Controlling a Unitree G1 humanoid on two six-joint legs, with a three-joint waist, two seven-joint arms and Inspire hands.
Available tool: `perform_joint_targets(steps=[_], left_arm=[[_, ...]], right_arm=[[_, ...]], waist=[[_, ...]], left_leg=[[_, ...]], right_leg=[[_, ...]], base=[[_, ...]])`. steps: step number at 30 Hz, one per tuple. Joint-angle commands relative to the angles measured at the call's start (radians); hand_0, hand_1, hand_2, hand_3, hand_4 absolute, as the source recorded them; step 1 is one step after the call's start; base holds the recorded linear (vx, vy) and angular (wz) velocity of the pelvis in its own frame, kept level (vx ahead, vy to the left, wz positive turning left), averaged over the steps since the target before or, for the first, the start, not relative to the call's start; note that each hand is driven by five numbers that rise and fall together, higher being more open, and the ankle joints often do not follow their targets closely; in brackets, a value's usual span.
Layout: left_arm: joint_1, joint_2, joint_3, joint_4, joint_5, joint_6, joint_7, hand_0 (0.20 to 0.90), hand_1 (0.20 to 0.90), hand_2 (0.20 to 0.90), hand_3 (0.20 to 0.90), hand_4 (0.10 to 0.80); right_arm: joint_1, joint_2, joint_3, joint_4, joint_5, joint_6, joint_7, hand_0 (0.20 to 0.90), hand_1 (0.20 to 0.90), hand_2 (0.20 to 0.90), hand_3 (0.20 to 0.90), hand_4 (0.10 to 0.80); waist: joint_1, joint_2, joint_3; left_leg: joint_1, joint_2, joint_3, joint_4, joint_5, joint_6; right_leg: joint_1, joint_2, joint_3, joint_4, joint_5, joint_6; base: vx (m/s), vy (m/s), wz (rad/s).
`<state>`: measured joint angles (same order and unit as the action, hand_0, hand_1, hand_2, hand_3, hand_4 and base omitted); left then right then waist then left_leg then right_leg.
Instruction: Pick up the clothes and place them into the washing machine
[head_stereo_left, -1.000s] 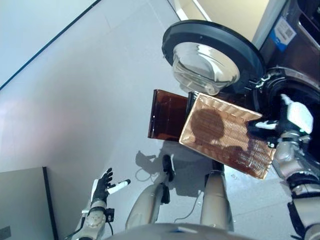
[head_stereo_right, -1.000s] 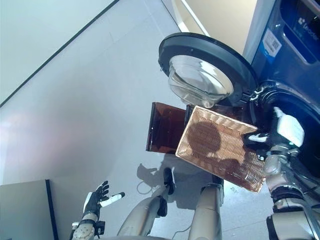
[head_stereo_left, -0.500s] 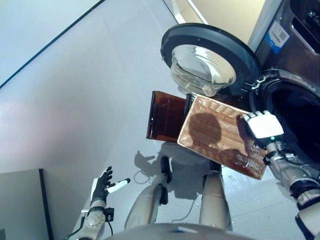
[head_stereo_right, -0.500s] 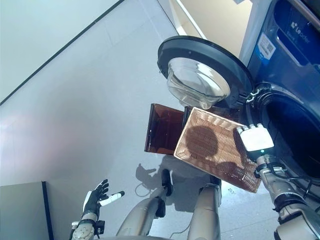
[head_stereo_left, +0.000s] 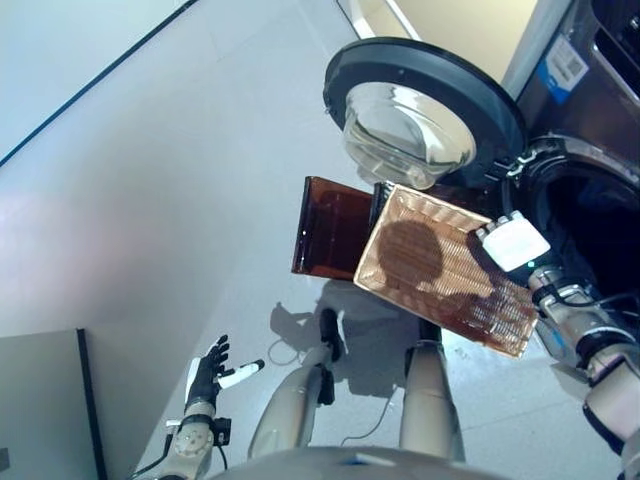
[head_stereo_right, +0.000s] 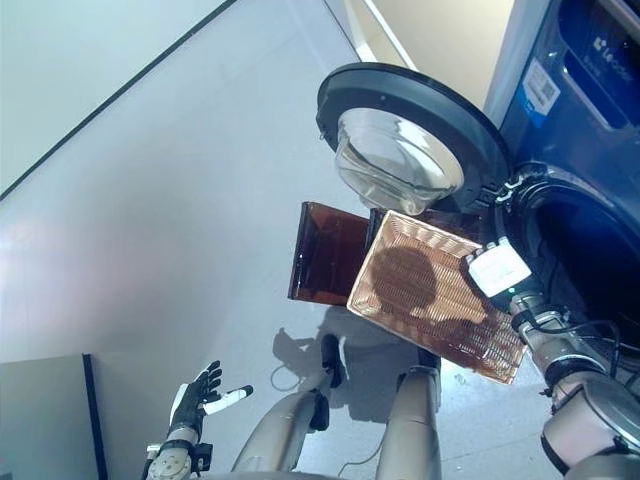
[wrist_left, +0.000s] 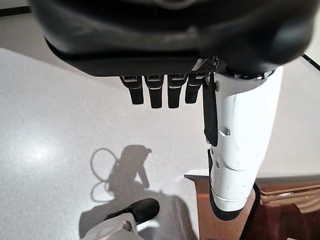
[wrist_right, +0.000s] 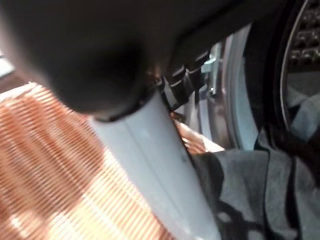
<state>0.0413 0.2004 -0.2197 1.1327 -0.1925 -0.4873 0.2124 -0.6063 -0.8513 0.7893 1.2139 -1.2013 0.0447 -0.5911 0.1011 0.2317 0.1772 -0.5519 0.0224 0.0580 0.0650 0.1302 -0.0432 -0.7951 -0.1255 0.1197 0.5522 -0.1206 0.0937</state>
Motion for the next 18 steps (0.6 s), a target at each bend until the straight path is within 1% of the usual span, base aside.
perform_joint_targets(steps=[1,8,11,18], left_arm=[[-0.055,0.066,0.018,0.047,-0.036,-0.029,0.056,0.9,0.9,0.9,0.9,0.8],[-0.059,0.07,0.026,0.046,-0.029,-0.025,0.062,0.9,0.9,0.9,0.9,0.8],[-0.057,0.074,0.034,0.042,-0.03,-0.026,0.06,0.9,0.9,0.9,0.9,0.8],[-0.052,0.078,0.042,0.041,-0.025,-0.022,0.05,0.9,0.9,0.9,0.9,0.8]], right_arm=[[-0.114,-0.026,0.046,0.018,0.0,0.059,-0.023,0.9,0.9,0.9,0.9,0.8],[-0.115,-0.026,0.048,0.013,0.006,0.046,-0.004,0.9,0.9,0.9,0.9,0.8],[-0.105,-0.042,0.058,-0.016,-0.005,0.018,0.017,0.9,0.9,0.9,0.9,0.8],[-0.092,-0.072,0.062,-0.026,-0.002,-0.008,0.034,0.9,0.9,0.9,0.9,0.8]], waist=[[0.012,-0.014,0.034],[0.014,-0.017,0.034],[0.011,-0.02,0.036],[0.008,-0.02,0.044]], left_leg=[[-0.038,-0.027,-0.006,-0.025,0.026,-0.014],[-0.043,-0.028,-0.007,-0.03,0.028,-0.014],[-0.047,-0.028,-0.007,-0.03,0.027,-0.014],[-0.05,-0.026,-0.006,-0.033,0.03,-0.015]], right_leg=[[0.074,0.025,-0.023,-0.254,0.145,-0.058],[0.061,0.023,-0.026,-0.246,0.145,-0.059],[0.055,0.022,-0.025,-0.242,0.144,-0.059],[0.048,0.023,-0.022,-0.238,0.142,-0.06]], base=[[0.004,-0.003,0.08],[0.002,0.0,0.02],[0.0,0.0,0.0],[0.0,0.0,0.0]])
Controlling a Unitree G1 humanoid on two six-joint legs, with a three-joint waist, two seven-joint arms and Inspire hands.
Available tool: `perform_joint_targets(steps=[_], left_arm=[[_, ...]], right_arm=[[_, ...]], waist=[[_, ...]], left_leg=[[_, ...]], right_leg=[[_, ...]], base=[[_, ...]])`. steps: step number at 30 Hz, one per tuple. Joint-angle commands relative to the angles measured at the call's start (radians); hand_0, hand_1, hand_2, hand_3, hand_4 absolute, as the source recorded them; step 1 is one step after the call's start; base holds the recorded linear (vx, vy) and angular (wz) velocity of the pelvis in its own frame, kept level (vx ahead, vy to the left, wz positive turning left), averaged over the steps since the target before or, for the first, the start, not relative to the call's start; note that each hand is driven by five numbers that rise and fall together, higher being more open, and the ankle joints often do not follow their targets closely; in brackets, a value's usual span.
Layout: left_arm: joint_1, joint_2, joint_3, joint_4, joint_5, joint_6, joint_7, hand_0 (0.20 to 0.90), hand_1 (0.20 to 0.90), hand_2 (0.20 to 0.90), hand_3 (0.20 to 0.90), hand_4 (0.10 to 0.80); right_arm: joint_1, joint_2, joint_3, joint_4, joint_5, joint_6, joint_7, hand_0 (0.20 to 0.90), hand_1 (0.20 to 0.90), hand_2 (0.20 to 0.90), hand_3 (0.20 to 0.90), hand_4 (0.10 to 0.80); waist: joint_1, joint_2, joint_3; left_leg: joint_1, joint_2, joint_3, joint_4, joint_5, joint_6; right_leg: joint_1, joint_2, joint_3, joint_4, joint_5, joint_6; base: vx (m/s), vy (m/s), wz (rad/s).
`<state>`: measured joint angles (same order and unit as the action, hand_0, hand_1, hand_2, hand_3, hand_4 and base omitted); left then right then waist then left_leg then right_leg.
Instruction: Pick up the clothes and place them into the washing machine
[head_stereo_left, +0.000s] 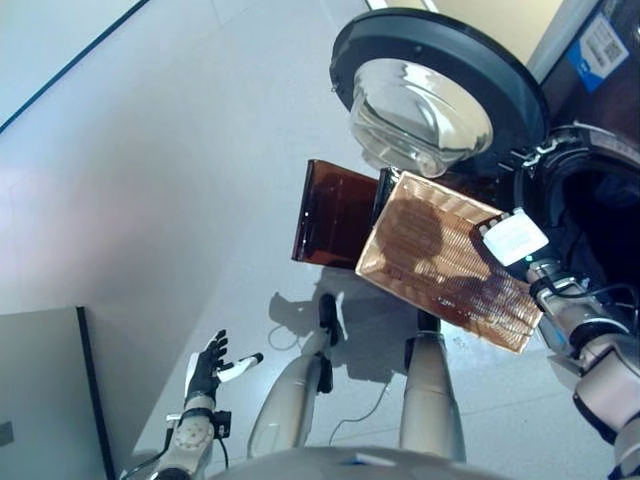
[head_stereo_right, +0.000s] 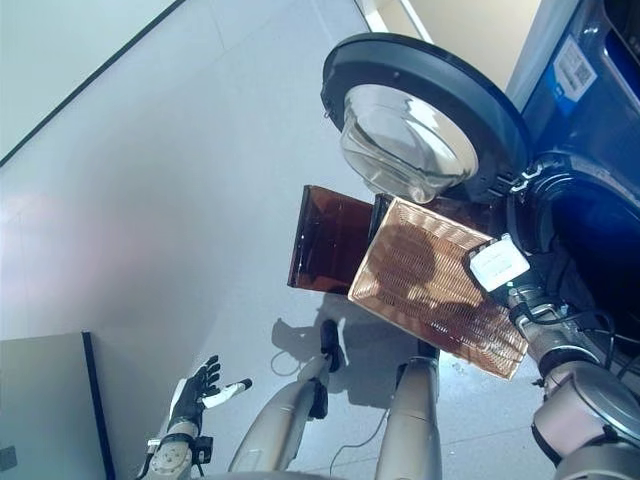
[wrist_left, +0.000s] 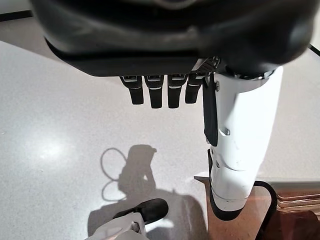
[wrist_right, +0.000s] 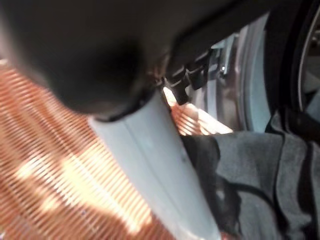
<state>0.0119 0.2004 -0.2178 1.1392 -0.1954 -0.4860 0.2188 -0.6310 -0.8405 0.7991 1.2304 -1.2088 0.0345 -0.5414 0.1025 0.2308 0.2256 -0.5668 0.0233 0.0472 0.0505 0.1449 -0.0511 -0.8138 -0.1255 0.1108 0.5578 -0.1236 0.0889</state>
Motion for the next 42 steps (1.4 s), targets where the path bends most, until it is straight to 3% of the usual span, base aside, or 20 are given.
perform_joint_targets(steps=[1,22,23,24,42], left_arm=[[-0.02,0.079,0.04,0.033,-0.02,-0.022,0.043,0.9,0.9,0.9,0.9,0.8],[-0.007,0.102,0.076,0.033,0.007,0.0,0.019,0.9,0.9,0.9,0.9,0.8],[-0.007,0.102,0.076,0.033,0.006,0.0,0.019,0.9,0.9,0.9,0.9,0.8],[-0.007,0.102,0.077,0.036,0.006,0.004,0.017,0.9,0.9,0.9,0.9,0.8],[0.003,0.108,0.104,0.036,0.02,0.02,-0.006,0.9,0.9,0.9,0.9,0.8]], right_arm=[[-0.067,-0.089,0.053,-0.044,0.005,-0.001,-0.012,0.9,0.9,0.9,0.9,0.8],[-0.029,-0.187,0.049,-0.079,0.013,-0.06,0.086,0.9,0.9,0.9,0.9,0.8],[-0.029,-0.188,0.049,-0.08,0.013,-0.06,0.087,0.475,0.475,0.475,0.475,0.496],[-0.026,-0.188,0.051,-0.083,0.012,-0.068,0.099,0.2,0.2,0.2,0.2,0.3],[-0.007,-0.216,0.033,-0.149,0.013,-0.08,0.149,0.2,0.2,0.2,0.2,0.3]], waist=[[0.007,-0.019,-0.004],[-0.005,-0.013,-0.01],[-0.005,-0.013,-0.009],[-0.005,-0.013,-0.01],[-0.011,-0.013,-0.039]], left_leg=[[-0.036,-0.027,0.004,-0.019,0.016,-0.007],[-0.049,-0.026,0.01,-0.028,0.018,-0.005],[-0.049,-0.026,0.01,-0.028,0.019,-0.005],[-0.048,-0.025,0.011,-0.028,0.019,-0.005],[-0.04,-0.03,0.024,-0.008,0.001,-0.001]], right_leg=[[0.066,0.023,-0.014,-0.242,0.145,-0.055],[0.043,0.025,0.0,-0.243,0.149,-0.054],[0.043,0.025,0.0,-0.243,0.149,-0.054],[0.042,0.025,0.001,-0.244,0.15,-0.054],[0.053,0.021,0.016,-0.241,0.146,-0.053]], base=[[0.0,0.0,0.0],[0.0,0.001,-0.01],[0.0,0.0,0.0],[0.0,0.0,0.0],[0.004,0.004,-0.02]])
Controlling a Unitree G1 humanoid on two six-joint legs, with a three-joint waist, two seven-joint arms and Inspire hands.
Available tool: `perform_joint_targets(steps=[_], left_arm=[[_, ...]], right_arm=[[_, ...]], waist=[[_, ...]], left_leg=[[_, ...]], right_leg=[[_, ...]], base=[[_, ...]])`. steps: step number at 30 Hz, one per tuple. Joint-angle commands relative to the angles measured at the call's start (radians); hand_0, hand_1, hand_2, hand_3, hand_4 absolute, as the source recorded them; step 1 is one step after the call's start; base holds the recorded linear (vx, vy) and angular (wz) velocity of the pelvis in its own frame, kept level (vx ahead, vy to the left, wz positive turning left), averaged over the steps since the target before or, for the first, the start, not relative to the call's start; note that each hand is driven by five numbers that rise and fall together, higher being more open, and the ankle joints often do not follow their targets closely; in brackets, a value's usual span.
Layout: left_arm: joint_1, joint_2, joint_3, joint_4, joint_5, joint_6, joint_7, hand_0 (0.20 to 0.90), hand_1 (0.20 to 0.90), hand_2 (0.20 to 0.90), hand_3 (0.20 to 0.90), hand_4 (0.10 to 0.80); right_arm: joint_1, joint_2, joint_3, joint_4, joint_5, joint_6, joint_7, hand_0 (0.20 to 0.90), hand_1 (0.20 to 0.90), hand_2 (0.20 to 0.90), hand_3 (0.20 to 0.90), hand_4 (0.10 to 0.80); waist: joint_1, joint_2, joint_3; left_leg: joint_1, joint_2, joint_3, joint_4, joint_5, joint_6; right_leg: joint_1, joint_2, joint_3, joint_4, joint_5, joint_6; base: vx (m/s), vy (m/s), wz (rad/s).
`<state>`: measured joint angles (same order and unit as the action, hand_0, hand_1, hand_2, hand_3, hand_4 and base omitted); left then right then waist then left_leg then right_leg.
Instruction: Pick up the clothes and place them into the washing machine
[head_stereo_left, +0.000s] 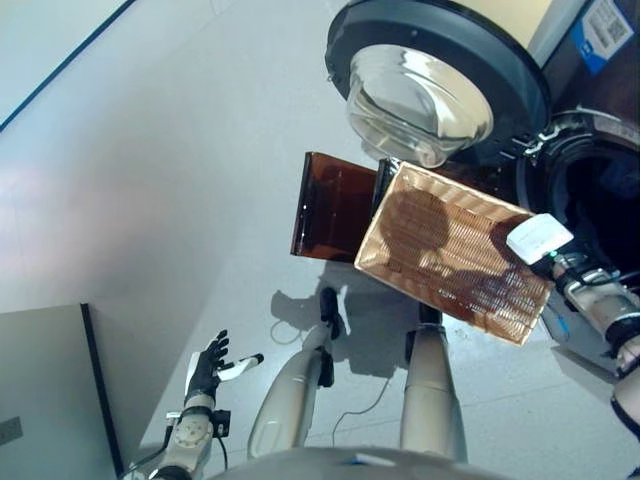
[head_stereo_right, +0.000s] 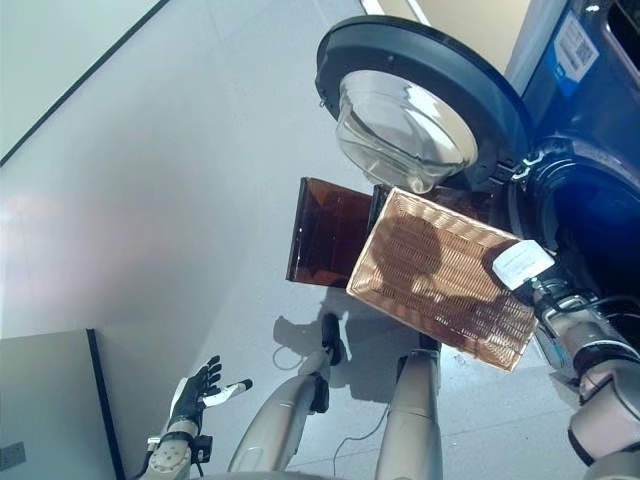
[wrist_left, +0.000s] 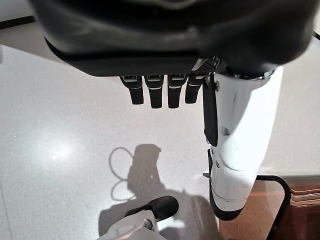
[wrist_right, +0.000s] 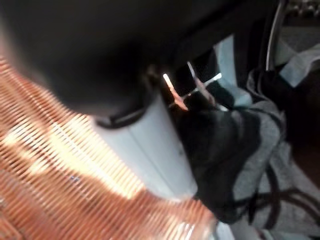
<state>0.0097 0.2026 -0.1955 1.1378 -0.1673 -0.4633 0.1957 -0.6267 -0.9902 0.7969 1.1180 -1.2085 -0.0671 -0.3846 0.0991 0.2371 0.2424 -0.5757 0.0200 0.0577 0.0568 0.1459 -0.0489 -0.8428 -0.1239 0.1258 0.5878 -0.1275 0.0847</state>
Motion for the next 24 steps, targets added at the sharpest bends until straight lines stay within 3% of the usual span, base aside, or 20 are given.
perform_joint_targets(steps=[1,5,11,15,24], left_arm=[[0.005,0.105,0.082,0.038,-0.007,-0.001,0.018,0.9,0.9,0.9,0.9,0.8],[0.003,0.099,0.087,0.044,-0.005,0.0,0.028,0.9,0.9,0.9,0.9,0.8],[-0.001,0.089,0.093,0.045,-0.003,-0.004,0.065,0.9,0.9,0.9,0.9,0.8],[0.015,0.085,0.094,0.034,-0.001,-0.018,0.089,0.9,0.9,0.9,0.9,0.8],[0.039,0.093,0.092,0.029,0.035,-0.014,0.114,0.9,0.9,0.9,0.9,0.8]], right_arm=[[-0.005,-0.064,0.027,-0.038,0.012,0.024,-0.009,0.2,0.2,0.2,0.2,0.3],[0.032,-0.017,-0.066,0.022,0.059,0.077,-0.029,0.2,0.2,0.2,0.2,0.3],[0.089,0.101,-0.373,0.034,0.365,0.124,-0.137,0.2,0.2,0.2,0.2,0.3],[0.142,0.198,-0.6,0.073,0.719,0.038,-0.235,0.2,0.2,0.2,0.2,0.3],[0.133,0.302,-0.779,0.127,1.128,-0.117,-0.294,0.2,0.2,0.2,0.2,0.3]], waist=[[-0.008,-0.019,-0.057],[-0.011,-0.016,-0.057],[-0.019,-0.008,-0.051],[-0.024,0.006,-0.053],[-0.015,0.027,-0.079]], left_leg=[[-0.031,-0.027,0.015,-0.015,0.0,-0.004],[-0.029,-0.028,0.016,-0.016,0.0,-0.002],[-0.024,-0.025,0.025,-0.013,-0.002,0.001],[-0.021,-0.026,0.026,-0.014,-0.004,0.003],[-0.012,-0.03,0.028,-0.023,-0.01,0.006]], right_leg=[[0.082,0.02,0.001,-0.272,0.149,-0.049],[0.082,0.022,0.001,-0.273,0.151,-0.049],[0.084,0.024,0.007,-0.274,0.155,-0.048],[0.09,0.024,0.009,-0.279,0.156,-0.047],[0.095,0.02,0.01,-0.281,0.149,-0.045]], base=[[0.0,0.0,0.0],[0.0,0.0,0.0],[0.006,0.004,-0.07],[0.013,0.009,-0.04],[0.01,0.006,-0.02]])
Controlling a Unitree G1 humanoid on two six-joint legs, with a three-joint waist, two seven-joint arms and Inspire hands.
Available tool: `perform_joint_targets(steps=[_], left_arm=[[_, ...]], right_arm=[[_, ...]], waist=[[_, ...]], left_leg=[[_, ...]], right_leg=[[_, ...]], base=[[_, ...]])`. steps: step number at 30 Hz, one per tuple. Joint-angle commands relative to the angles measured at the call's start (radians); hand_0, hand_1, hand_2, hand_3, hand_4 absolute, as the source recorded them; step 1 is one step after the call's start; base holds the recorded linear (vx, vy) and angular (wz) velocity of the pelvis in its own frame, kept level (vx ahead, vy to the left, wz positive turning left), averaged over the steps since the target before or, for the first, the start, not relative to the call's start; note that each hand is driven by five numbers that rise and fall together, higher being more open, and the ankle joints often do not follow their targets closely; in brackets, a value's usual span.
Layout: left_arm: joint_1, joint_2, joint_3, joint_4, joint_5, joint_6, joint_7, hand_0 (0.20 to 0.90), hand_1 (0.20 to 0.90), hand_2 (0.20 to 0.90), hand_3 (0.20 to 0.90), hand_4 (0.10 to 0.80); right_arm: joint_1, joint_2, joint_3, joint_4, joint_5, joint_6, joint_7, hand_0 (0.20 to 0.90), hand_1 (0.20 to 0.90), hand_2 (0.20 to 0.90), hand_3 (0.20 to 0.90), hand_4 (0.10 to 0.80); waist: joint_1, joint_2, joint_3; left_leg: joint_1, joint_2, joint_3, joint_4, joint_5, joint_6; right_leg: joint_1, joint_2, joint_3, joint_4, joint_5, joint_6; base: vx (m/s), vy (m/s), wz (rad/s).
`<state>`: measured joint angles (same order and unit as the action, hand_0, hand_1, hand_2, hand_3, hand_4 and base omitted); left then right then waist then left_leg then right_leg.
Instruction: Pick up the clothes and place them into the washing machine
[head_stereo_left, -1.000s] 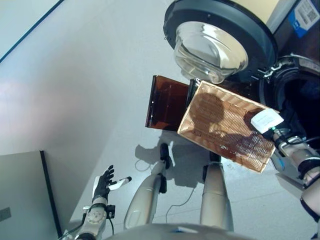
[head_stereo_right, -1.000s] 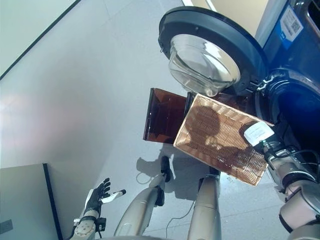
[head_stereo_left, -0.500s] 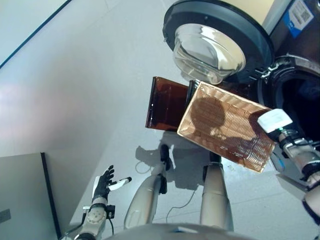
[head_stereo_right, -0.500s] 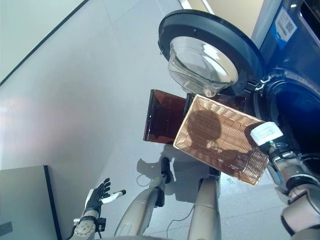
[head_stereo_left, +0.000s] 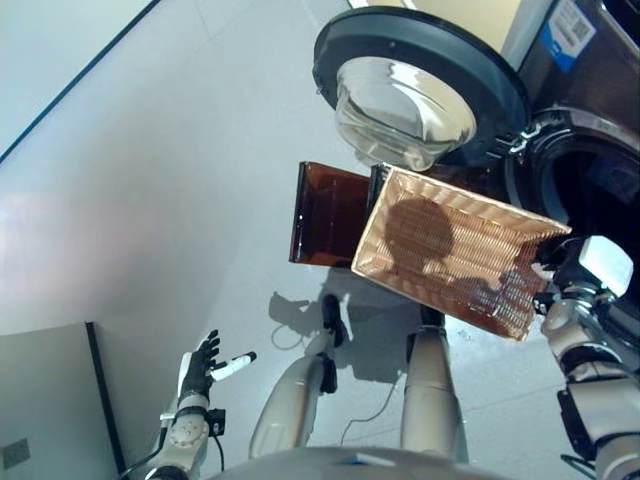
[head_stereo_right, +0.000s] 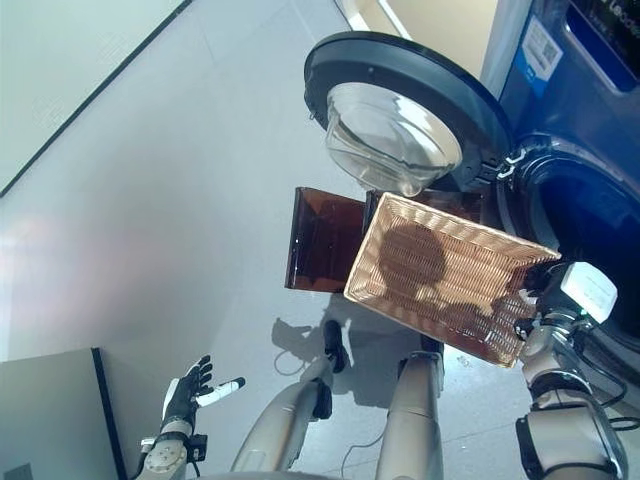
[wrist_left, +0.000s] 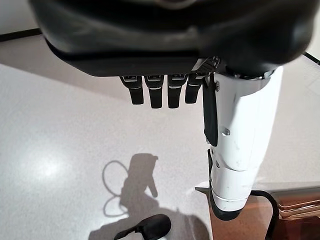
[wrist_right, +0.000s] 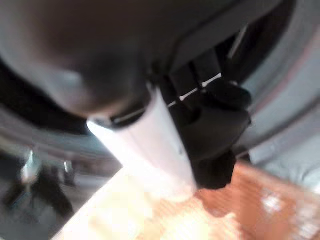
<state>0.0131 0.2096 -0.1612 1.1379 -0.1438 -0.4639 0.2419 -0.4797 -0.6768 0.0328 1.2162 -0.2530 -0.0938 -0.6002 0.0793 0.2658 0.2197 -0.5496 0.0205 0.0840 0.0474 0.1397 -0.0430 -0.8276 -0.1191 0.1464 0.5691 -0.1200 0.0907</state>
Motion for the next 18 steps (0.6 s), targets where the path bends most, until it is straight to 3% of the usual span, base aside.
perform_joint_targets(steps=[1,7,12,18], left_arm=[[0.037,0.084,0.054,0.028,0.015,-0.009,0.071,0.9,0.9,0.9,0.9,0.8],[0.034,0.073,0.036,0.009,0.023,0.016,0.077,0.9,0.9,0.9,0.9,0.8],[0.038,0.066,0.021,-0.012,0.031,0.037,0.065,0.9,0.9,0.9,0.9,0.8],[0.044,0.056,0.0,-0.007,0.025,0.061,0.043,0.9,0.9,0.9,0.9,0.8]], right_arm=[[-0.024,0.003,-0.037,0.043,0.246,-0.115,-0.073,0.2,0.2,0.2,0.2,0.3],[-0.085,0.031,-0.18,0.091,0.706,-0.264,0.021,0.2,0.2,0.2,0.2,0.3],[-0.157,-0.018,-0.312,0.117,1.021,-0.345,0.076,0.2,0.2,0.2,0.2,0.3],[-0.219,-0.092,-0.41,0.135,1.252,-0.392,0.136,0.2,0.2,0.2,0.2,0.3]], waist=[[0.007,0.0,-0.058],[0.019,0.022,-0.059],[0.033,0.046,-0.064],[0.055,0.068,-0.087]], left_leg=[[-0.036,-0.031,0.003,-0.016,-0.004,0.001],[-0.029,-0.038,0.003,-0.024,-0.005,0.0],[-0.015,-0.042,-0.002,-0.041,0.0,-0.003],[-0.014,-0.042,-0.006,-0.048,0.007,-0.006]], right_leg=[[0.081,0.014,-0.011,-0.264,0.14,-0.051],[0.081,0.008,-0.009,-0.253,0.125,-0.049],[0.086,0.004,-0.011,-0.24,0.107,-0.05],[0.083,0.004,-0.008,-0.228,0.096,-0.05]], base=[[0.0,0.0,0.0],[0.005,0.005,0.01],[0.014,-0.002,0.06],[0.019,-0.011,0.04]])
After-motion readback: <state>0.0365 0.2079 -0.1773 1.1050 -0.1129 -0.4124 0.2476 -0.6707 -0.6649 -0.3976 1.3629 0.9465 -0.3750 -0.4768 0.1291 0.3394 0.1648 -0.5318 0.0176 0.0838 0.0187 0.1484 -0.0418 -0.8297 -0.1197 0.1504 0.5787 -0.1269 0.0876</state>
